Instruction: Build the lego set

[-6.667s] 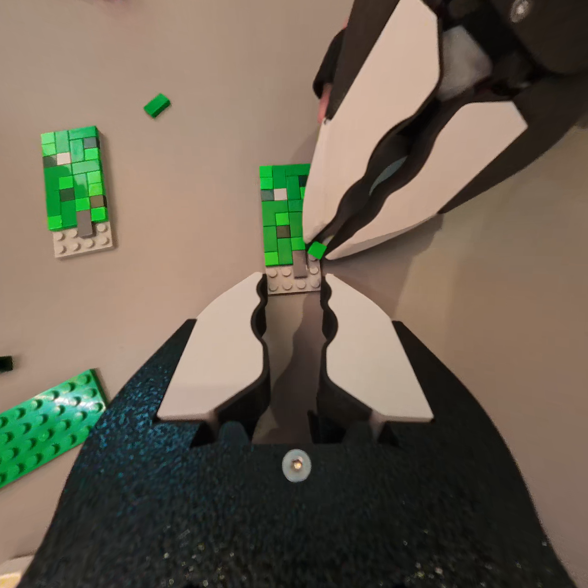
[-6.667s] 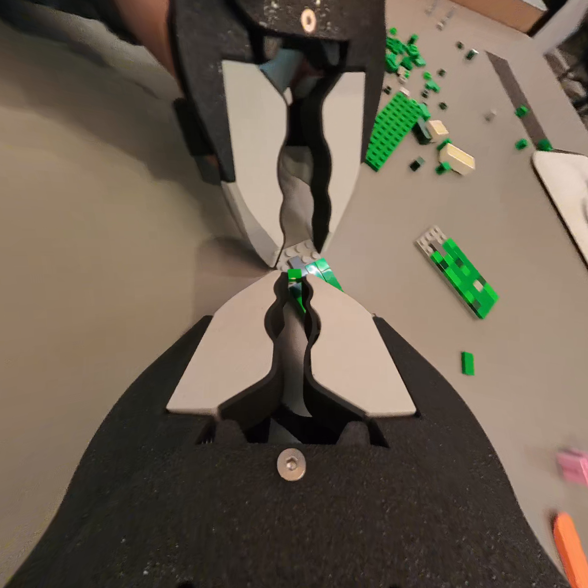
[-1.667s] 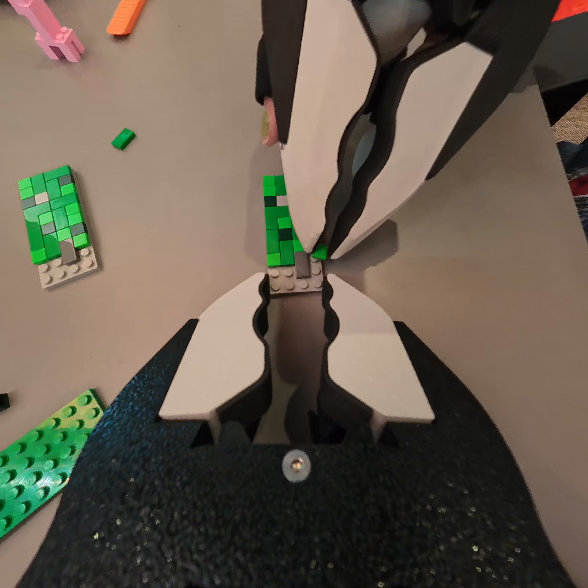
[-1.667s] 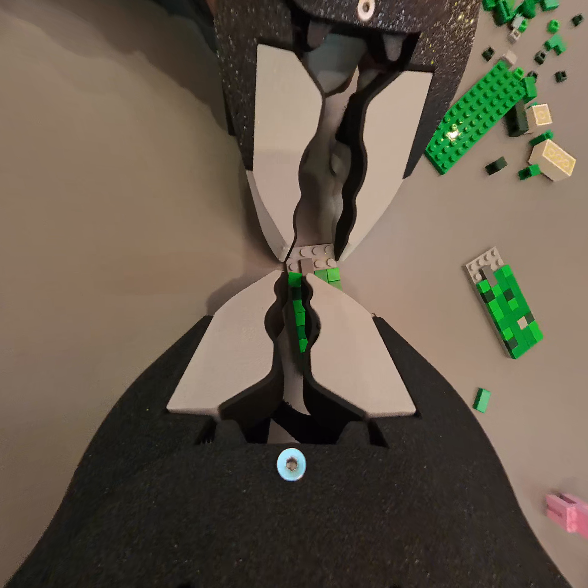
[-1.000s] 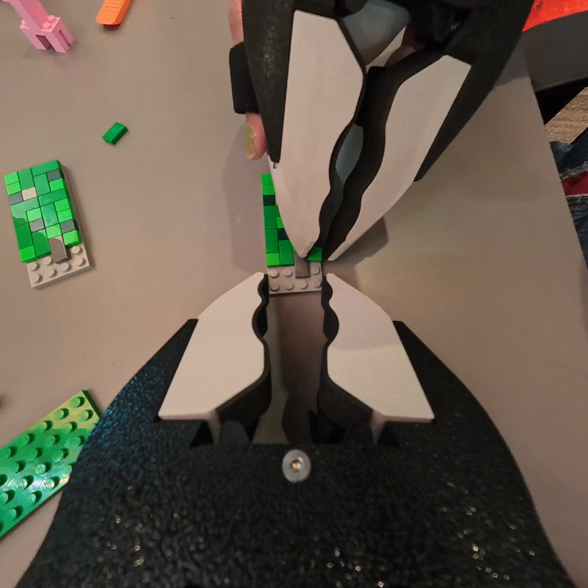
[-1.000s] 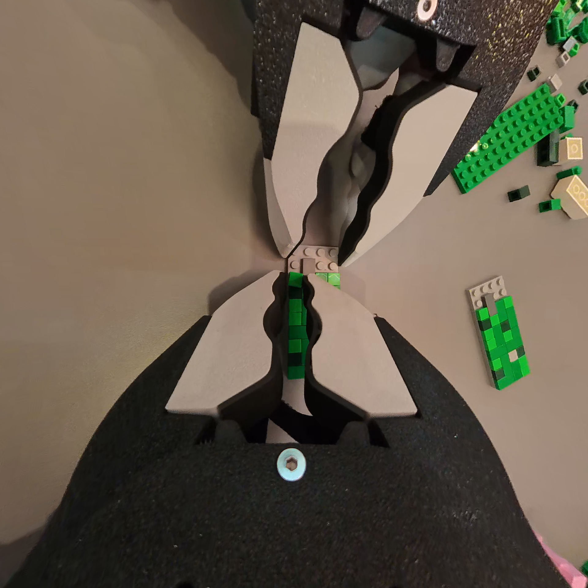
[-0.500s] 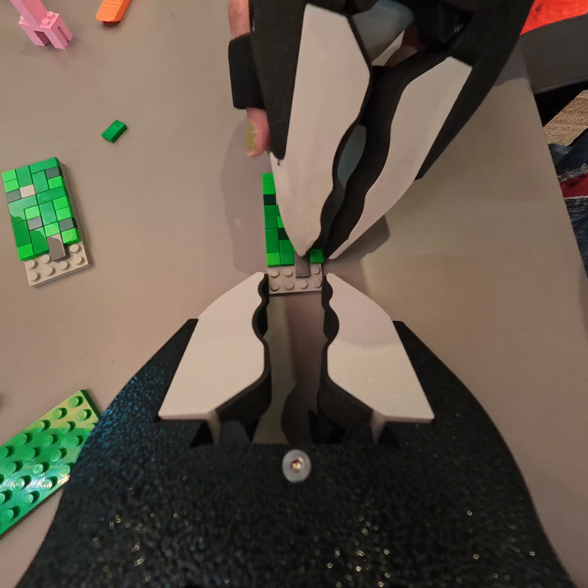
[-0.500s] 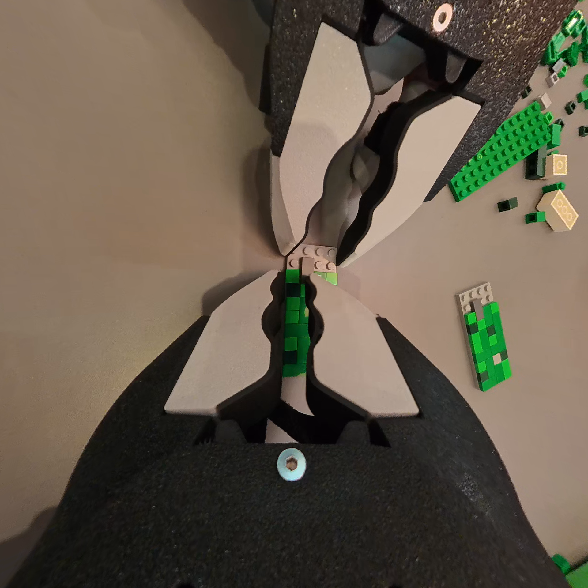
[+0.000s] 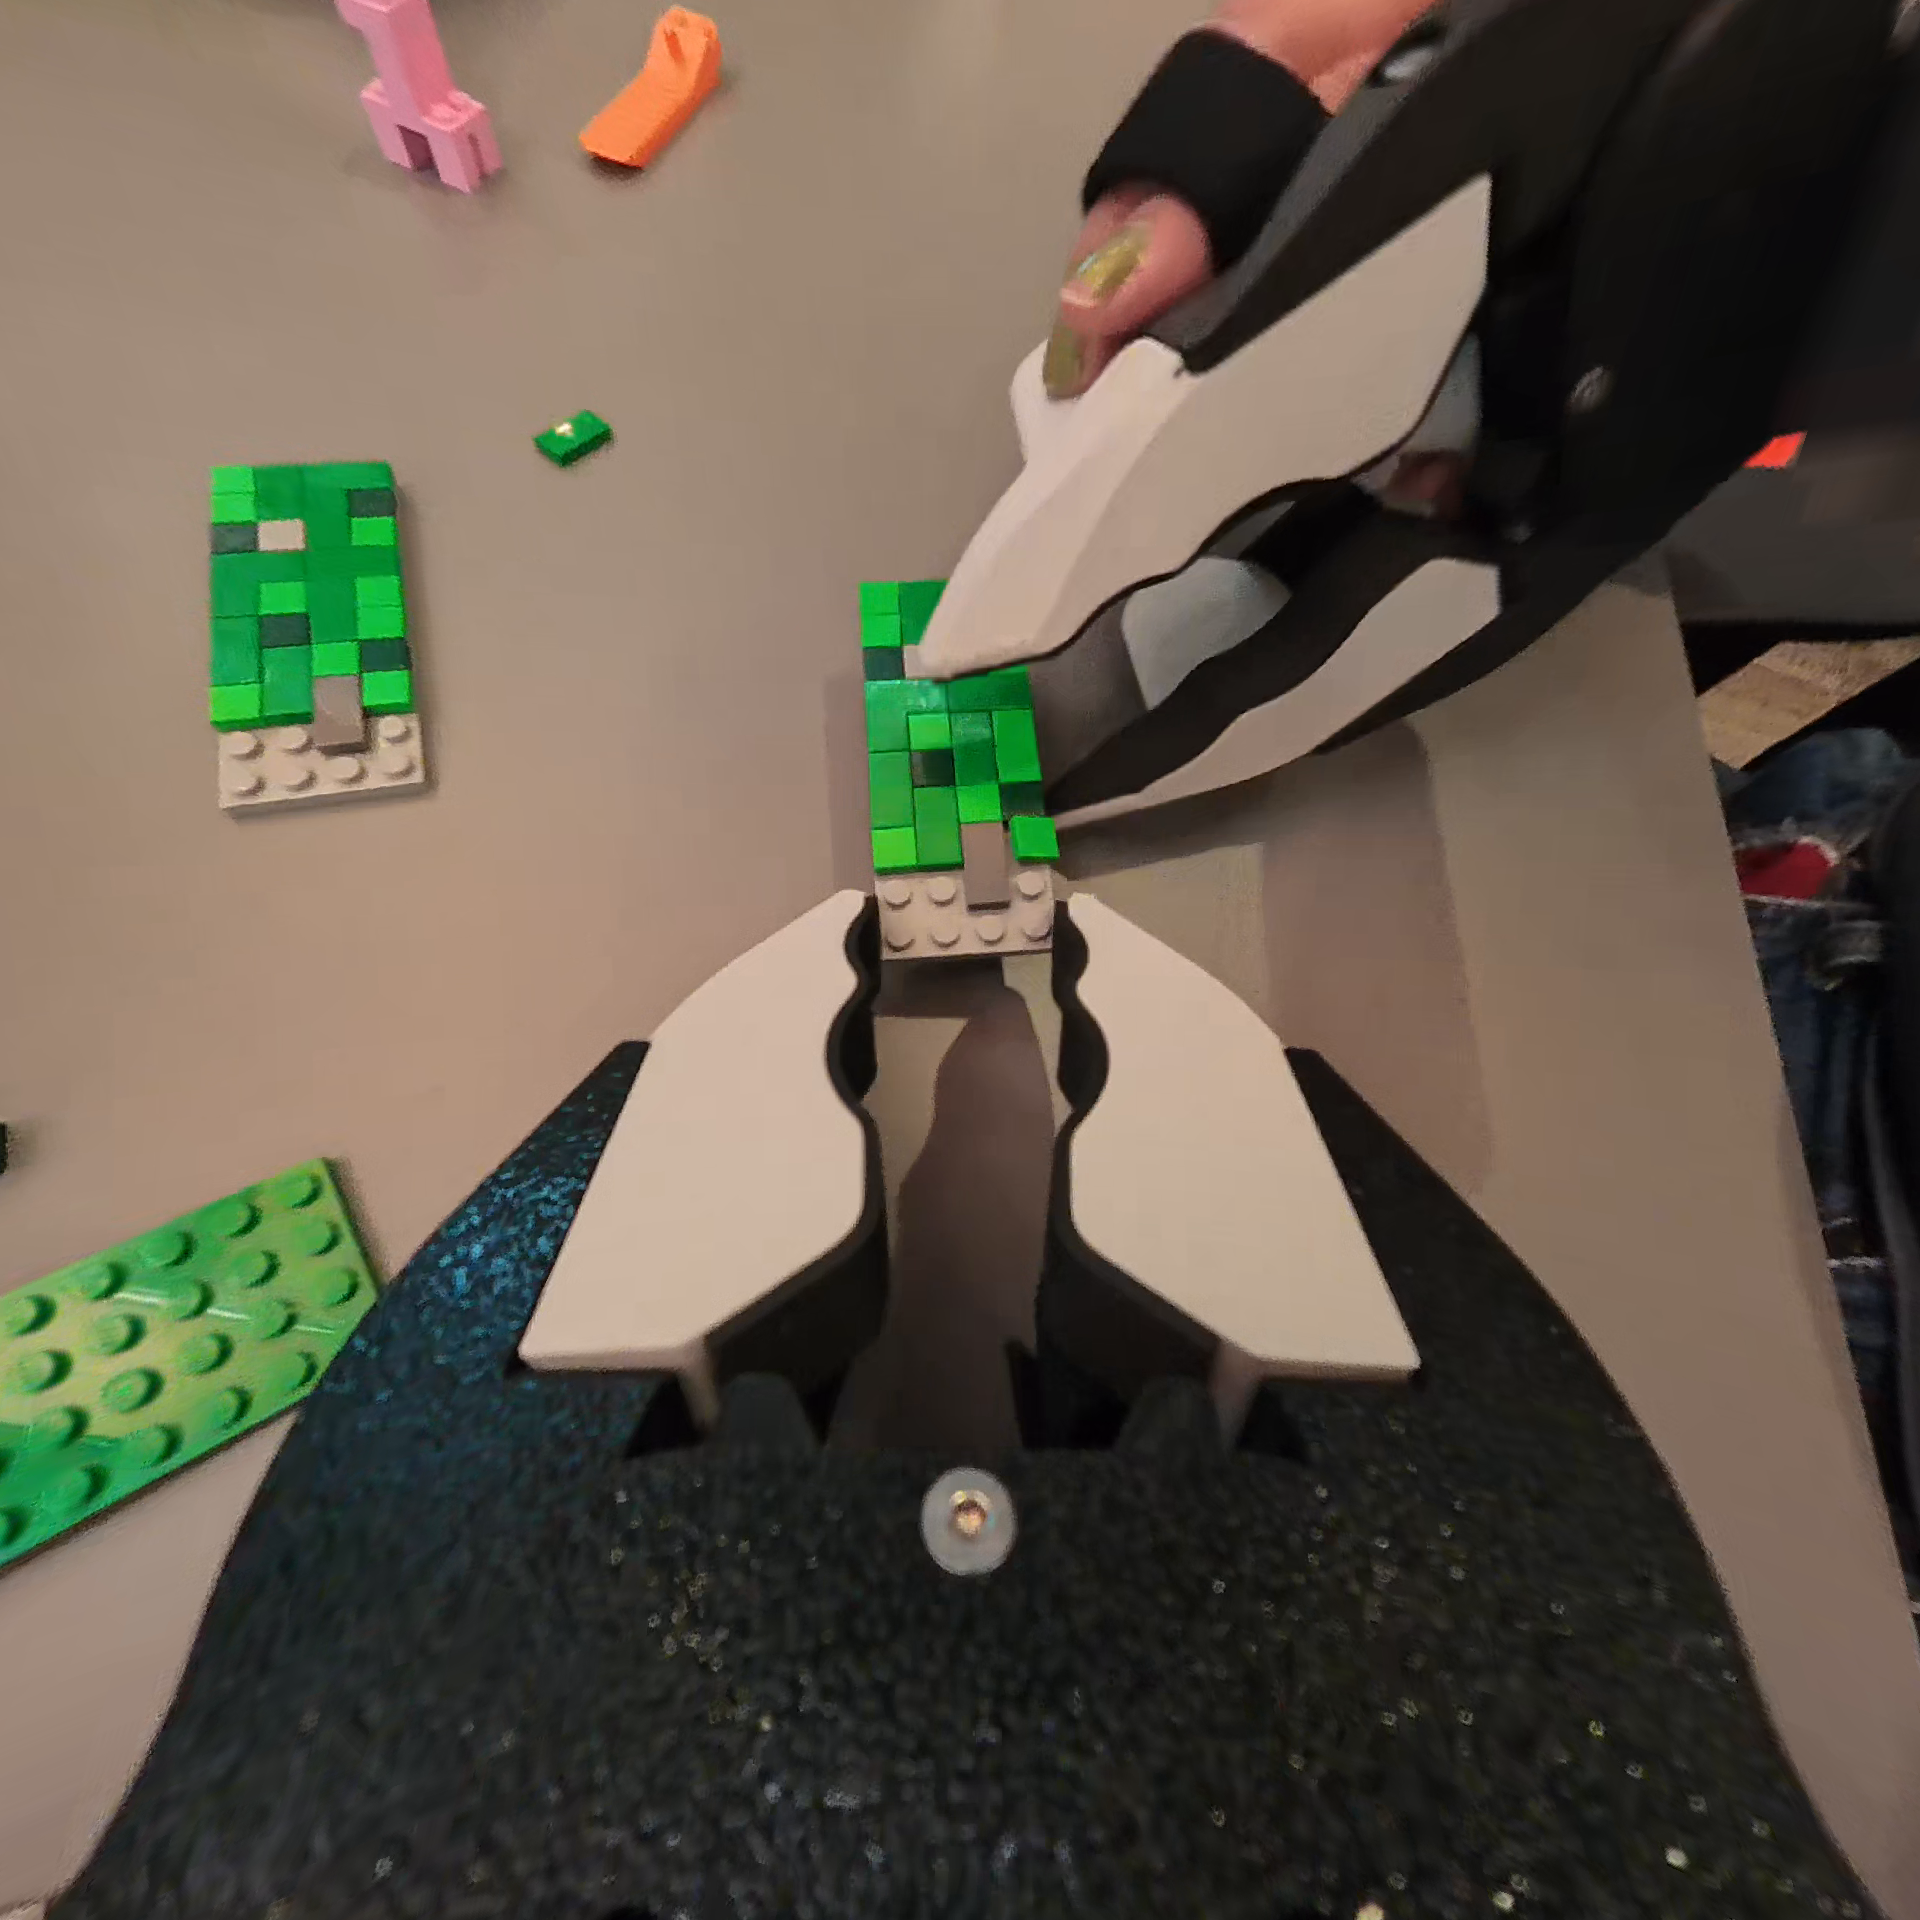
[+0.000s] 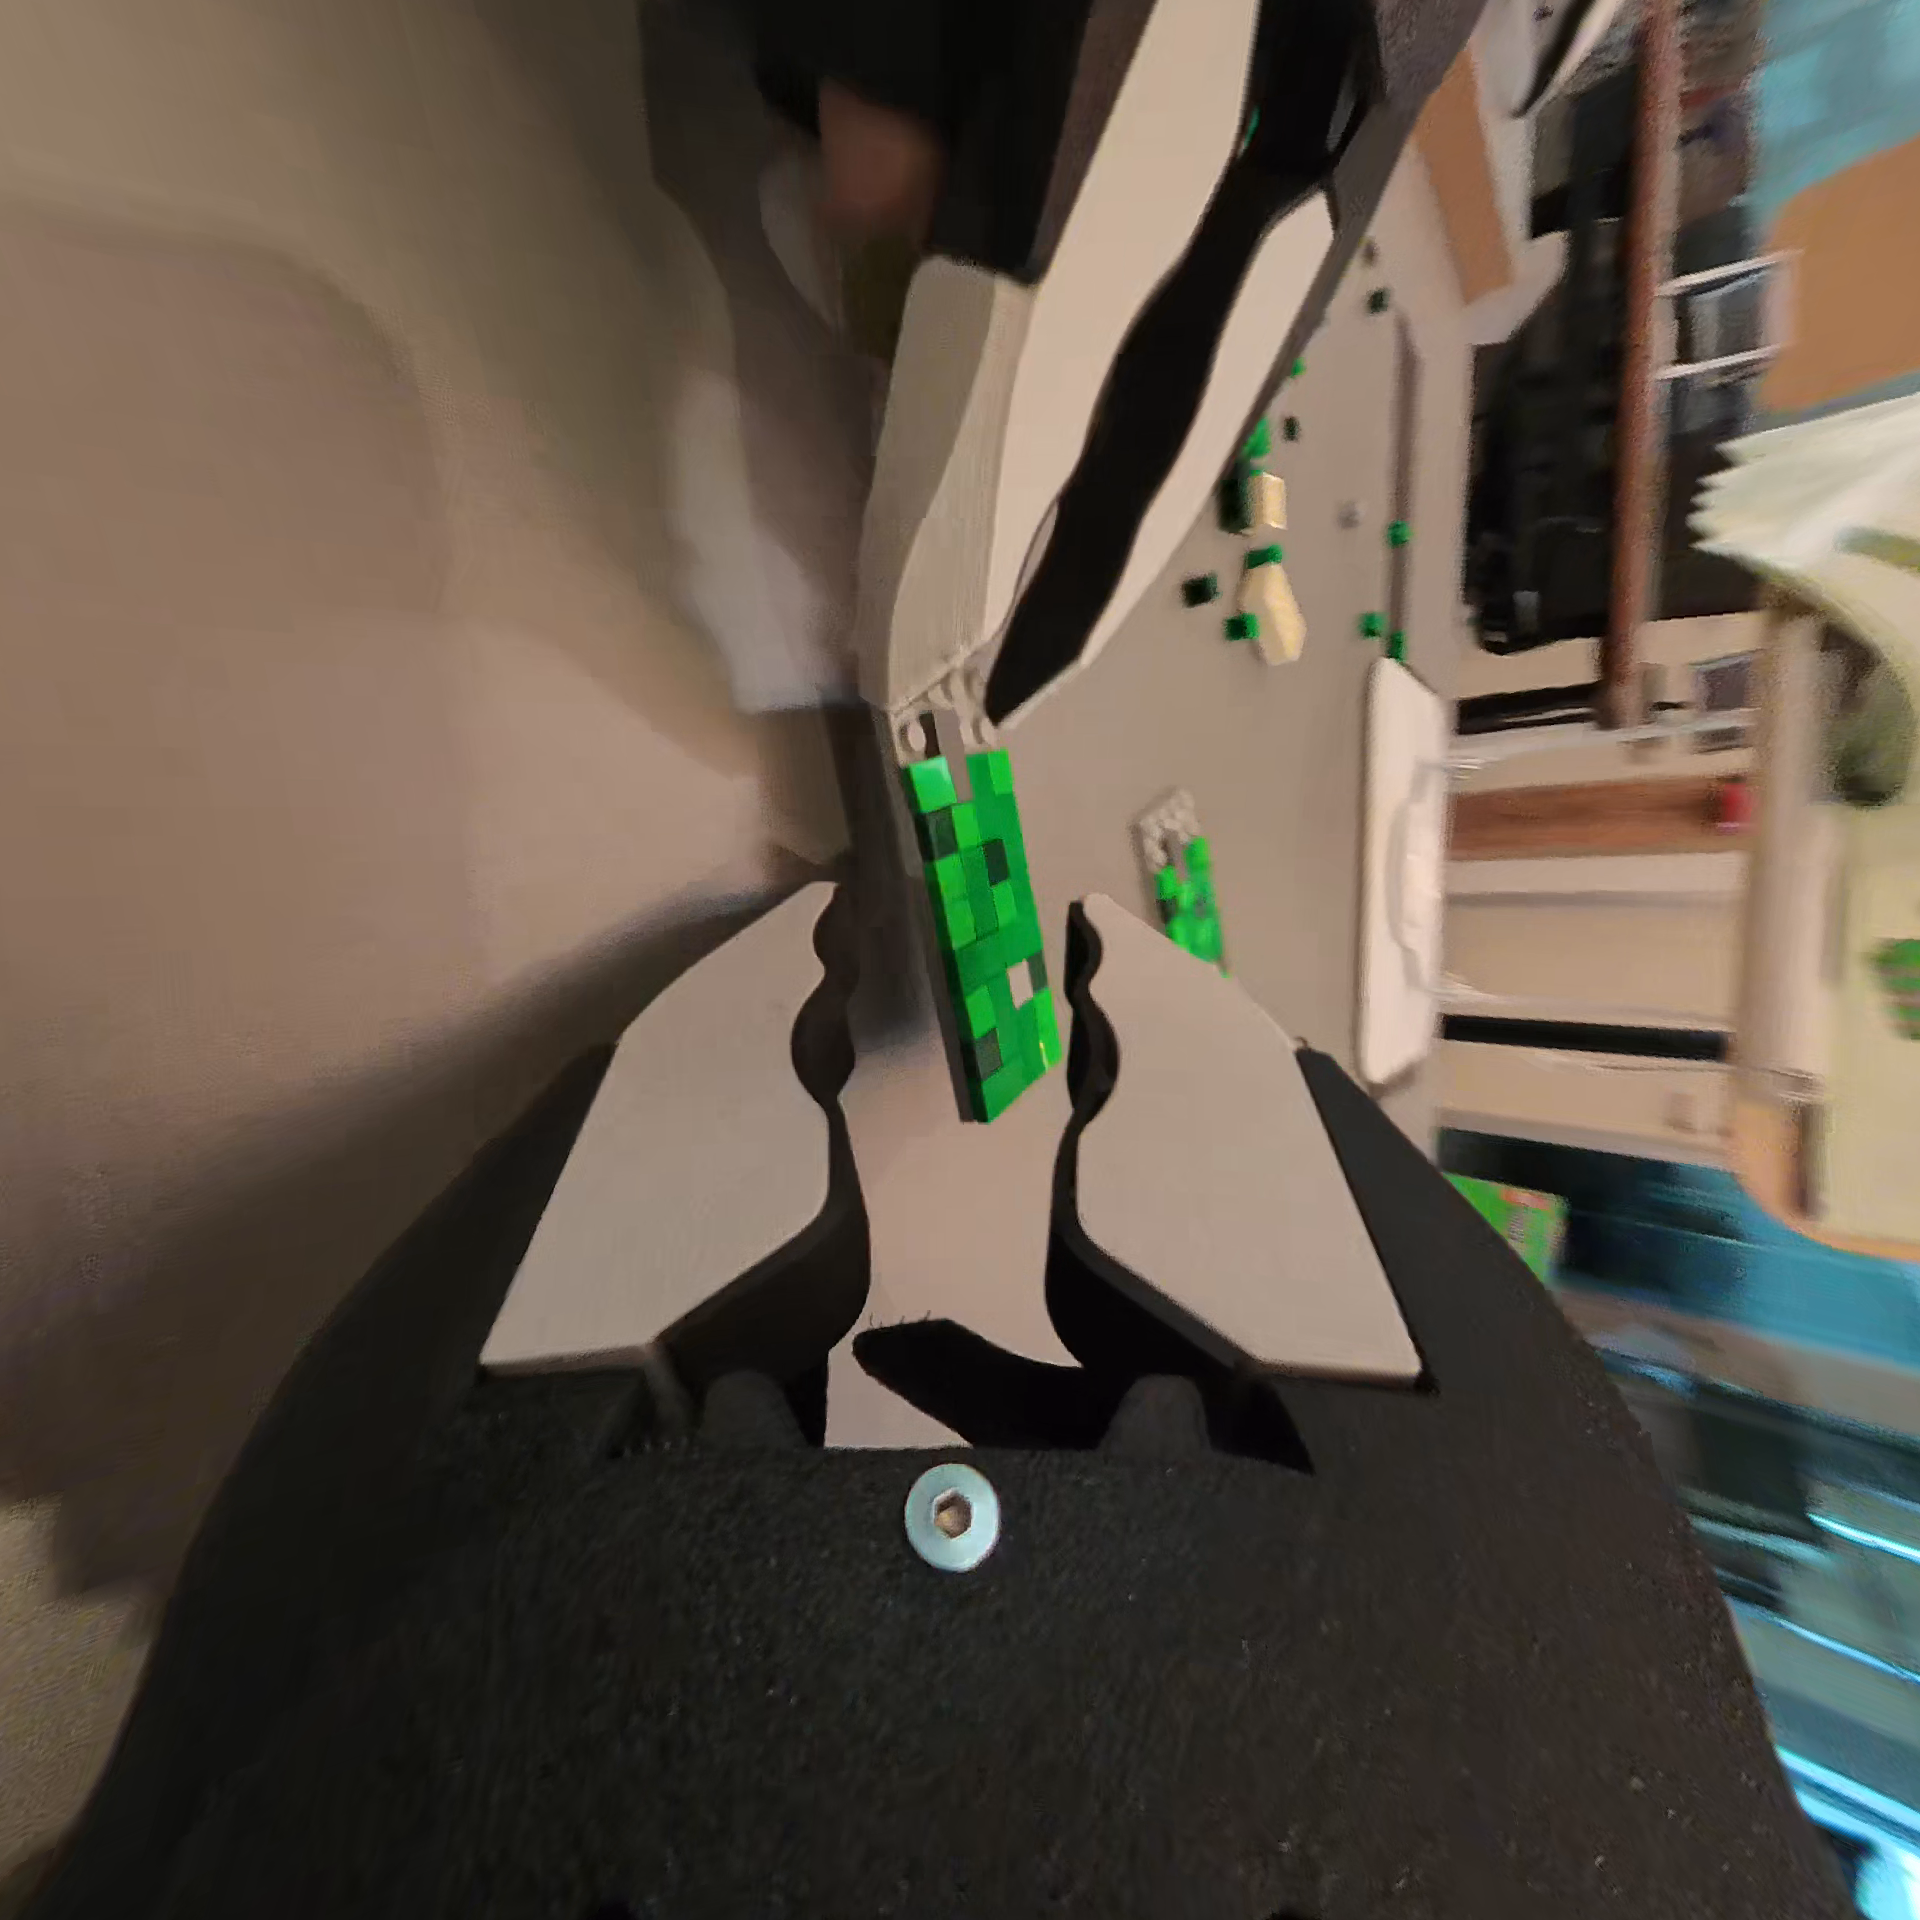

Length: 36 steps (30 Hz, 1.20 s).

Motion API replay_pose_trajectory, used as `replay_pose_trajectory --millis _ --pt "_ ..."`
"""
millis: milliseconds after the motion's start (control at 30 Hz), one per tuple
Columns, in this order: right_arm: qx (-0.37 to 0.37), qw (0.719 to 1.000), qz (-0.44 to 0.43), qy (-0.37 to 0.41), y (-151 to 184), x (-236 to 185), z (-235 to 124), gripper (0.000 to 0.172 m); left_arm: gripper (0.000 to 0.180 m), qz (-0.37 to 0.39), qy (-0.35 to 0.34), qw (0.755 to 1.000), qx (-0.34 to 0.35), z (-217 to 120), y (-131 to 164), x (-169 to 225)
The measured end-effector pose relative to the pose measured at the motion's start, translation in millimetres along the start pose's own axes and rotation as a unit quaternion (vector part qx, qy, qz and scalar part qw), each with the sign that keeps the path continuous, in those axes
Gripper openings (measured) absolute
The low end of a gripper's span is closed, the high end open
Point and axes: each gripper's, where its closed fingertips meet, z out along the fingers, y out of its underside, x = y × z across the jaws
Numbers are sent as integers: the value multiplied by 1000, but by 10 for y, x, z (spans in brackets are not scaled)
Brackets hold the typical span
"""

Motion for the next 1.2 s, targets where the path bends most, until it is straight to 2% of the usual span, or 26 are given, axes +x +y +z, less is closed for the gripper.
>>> replay_pose_trajectory --millis 200,400,467,767,1033,1200 --pt "-51 979 -115 159 107 145 40 39 31 -28 4 999 29 -45 -81 -12" --pt "-82 954 -181 225 113 163 114 38 31 -33 -4 998 44 -130 -171 7" --pt "-94 945 -195 247 126 206 124 32 31 -34 0 998 48 -143 -200 37" --pt "-96 932 -219 272 121 240 112 10 31 -29 1 998 50 -165 -226 67" --pt "-90 937 -204 270 115 264 89 7 31 -14 -12 999 40 -141 -213 67" --pt "-89 943 -180 266 123 330 69 6 31 7 -28 998 60 -161 -280 69"
